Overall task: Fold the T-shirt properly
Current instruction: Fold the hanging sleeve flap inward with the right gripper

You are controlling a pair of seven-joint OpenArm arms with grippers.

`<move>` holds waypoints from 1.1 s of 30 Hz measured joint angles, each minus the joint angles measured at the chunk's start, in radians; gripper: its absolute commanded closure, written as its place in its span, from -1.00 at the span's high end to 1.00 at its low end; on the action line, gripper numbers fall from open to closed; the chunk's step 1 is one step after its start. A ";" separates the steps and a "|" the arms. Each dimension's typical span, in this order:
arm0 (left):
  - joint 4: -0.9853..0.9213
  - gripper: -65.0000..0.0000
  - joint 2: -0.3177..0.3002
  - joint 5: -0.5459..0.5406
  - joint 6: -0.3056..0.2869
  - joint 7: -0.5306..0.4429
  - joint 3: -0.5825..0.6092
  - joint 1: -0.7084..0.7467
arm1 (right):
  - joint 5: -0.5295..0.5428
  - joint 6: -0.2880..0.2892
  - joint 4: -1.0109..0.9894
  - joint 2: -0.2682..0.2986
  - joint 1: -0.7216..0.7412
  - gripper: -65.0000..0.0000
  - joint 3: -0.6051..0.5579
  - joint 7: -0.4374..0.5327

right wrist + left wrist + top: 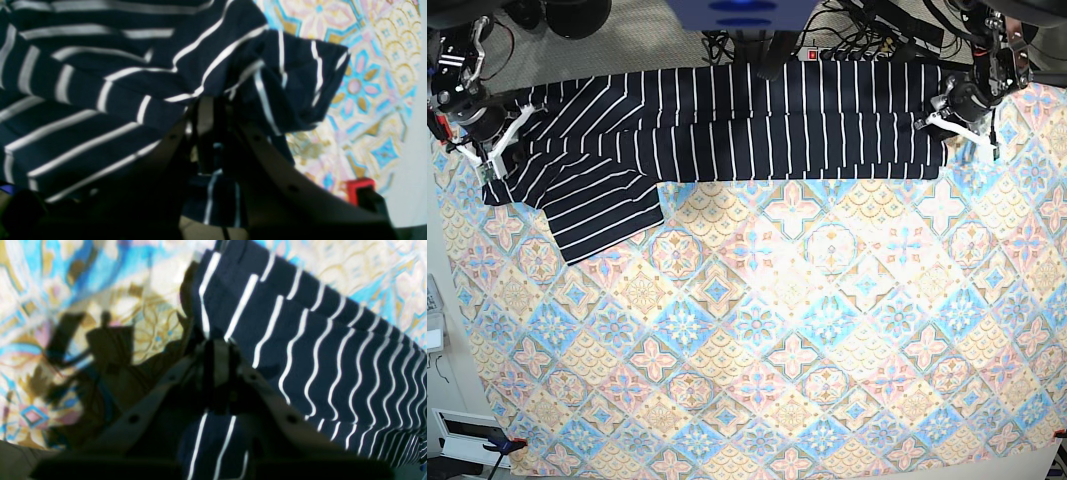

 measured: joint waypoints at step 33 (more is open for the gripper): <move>-0.006 -0.50 0.005 -0.002 0.004 -0.003 0.002 -0.030 | -0.196 0.000 -0.178 -0.056 0.426 -0.25 -0.227 -0.040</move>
